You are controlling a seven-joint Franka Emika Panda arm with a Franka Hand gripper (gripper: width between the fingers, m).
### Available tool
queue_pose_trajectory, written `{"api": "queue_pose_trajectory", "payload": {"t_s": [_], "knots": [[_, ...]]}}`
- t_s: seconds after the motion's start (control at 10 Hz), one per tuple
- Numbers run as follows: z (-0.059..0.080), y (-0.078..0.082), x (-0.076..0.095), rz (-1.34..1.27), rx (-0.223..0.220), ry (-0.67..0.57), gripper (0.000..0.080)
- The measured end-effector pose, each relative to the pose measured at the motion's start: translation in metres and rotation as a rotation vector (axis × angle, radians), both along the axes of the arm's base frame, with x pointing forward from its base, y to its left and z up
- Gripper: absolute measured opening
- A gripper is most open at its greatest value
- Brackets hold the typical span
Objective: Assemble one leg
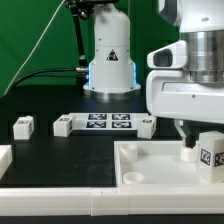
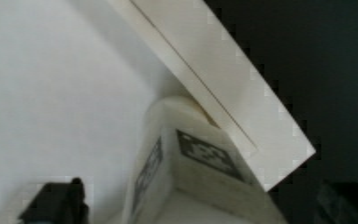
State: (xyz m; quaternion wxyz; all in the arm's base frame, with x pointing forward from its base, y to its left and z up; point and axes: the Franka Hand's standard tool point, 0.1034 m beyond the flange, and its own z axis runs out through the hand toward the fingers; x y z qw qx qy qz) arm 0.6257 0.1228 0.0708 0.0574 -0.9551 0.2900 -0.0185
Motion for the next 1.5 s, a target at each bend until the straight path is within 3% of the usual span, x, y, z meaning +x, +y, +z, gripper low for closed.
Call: {"api": "queue_pose_trajectory", "payload": {"t_s": [0.6,0.9,1.0,1.1,1.2,1.5], "knots": [[0.0029,-0.0027,0.0022,0.706,-0.075,-0.044,0.0649],[0.0031,-0.007,0.0032,0.828,-0.088,-0.049,0.0621],[0.0031,-0.0073,0.0032,0.828,-0.088,-0.049,0.0451],[0.0031,-0.0073,0.0032,0.828,-0.088,-0.049,0.0451],[0.0029,-0.0073,0.003,0.81,-0.086,-0.047,0.0289],[0.0025,-0.0052,0.0024,0.684,-0.074,-0.038,0.029]]}}
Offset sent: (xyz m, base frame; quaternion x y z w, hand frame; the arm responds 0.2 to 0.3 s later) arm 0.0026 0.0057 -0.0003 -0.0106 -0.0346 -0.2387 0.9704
